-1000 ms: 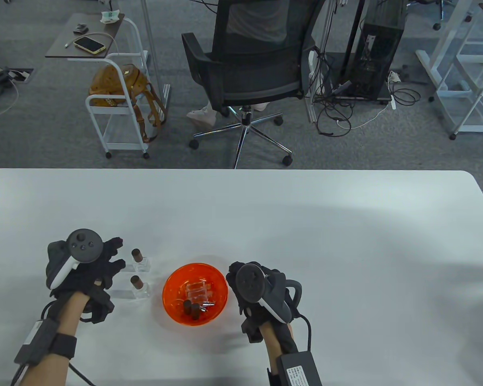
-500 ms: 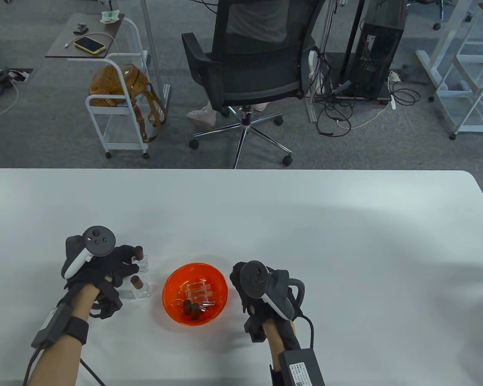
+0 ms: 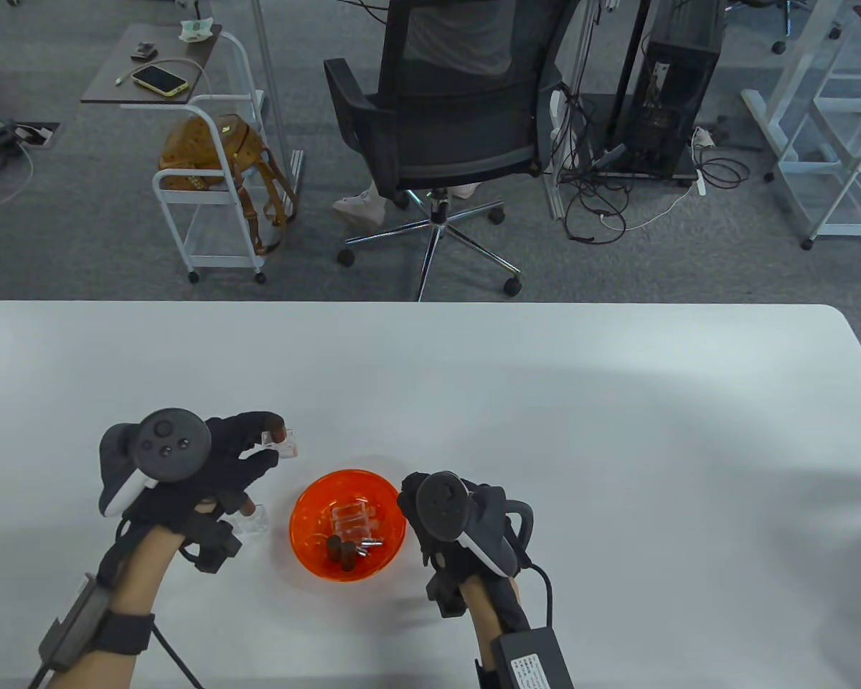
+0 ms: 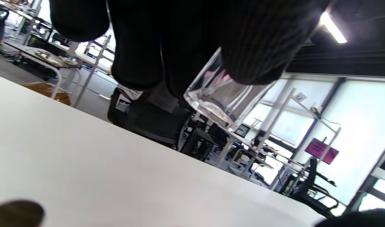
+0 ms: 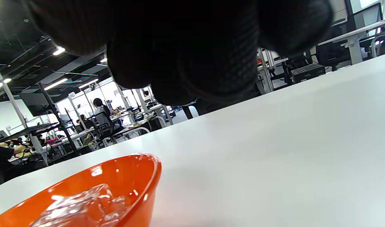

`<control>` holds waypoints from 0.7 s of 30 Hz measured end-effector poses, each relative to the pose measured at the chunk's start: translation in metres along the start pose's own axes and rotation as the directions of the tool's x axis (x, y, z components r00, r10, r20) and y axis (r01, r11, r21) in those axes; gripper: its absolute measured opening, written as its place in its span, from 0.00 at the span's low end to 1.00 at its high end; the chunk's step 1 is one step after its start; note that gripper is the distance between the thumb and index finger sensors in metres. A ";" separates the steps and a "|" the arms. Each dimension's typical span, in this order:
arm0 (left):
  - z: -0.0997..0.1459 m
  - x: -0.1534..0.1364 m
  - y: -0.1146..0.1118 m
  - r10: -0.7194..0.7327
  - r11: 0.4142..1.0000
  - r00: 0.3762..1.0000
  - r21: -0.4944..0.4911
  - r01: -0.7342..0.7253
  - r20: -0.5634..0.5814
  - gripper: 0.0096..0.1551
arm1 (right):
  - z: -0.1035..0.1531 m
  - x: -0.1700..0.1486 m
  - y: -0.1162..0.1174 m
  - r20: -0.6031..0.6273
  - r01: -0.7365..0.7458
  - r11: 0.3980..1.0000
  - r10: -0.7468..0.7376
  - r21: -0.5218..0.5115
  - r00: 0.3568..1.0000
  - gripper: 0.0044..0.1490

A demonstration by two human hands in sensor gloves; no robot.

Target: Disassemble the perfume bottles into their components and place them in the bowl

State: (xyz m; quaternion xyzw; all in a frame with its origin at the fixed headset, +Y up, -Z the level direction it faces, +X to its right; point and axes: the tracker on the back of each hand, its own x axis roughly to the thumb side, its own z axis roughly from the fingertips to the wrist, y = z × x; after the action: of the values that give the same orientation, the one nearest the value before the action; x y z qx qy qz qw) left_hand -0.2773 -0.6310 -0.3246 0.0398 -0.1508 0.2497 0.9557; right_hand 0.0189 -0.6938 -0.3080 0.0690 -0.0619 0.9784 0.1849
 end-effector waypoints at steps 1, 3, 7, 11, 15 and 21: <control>0.004 0.005 -0.004 -0.008 1.000 1.000 0.005 0.008 0.015 0.31 | 0.001 0.001 -0.001 0.006 0.003 1.000 -0.003 -0.002 1.000 0.29; 0.014 0.013 -0.014 -0.027 1.000 0.999 0.009 0.026 0.044 0.31 | 0.002 0.005 -0.002 0.023 0.012 1.000 -0.012 -0.008 1.000 0.29; 0.028 0.018 -0.039 -0.046 0.999 0.995 0.023 0.045 0.083 0.31 | 0.007 0.018 -0.007 0.082 0.058 0.998 -0.056 -0.028 0.995 0.30; 0.033 0.020 -0.055 -0.133 0.991 0.987 -0.015 0.135 0.093 0.31 | 0.016 0.040 -0.013 0.176 0.171 0.985 -0.164 -0.026 0.971 0.36; 0.035 0.021 -0.060 -0.167 0.985 0.981 -0.029 0.170 0.098 0.31 | 0.023 0.060 -0.014 0.228 0.233 0.972 -0.222 -0.021 0.948 0.42; 0.037 0.027 -0.064 -0.203 0.977 0.972 -0.045 0.210 0.121 0.30 | 0.028 0.074 -0.005 0.256 0.083 0.987 -0.046 -0.137 0.966 0.33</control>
State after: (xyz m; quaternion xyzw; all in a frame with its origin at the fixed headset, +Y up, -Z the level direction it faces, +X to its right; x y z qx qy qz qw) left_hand -0.2337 -0.6804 -0.2811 0.0421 -0.2079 0.1417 0.9669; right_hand -0.0445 -0.6674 -0.2683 0.1811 -0.1543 0.9479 0.2118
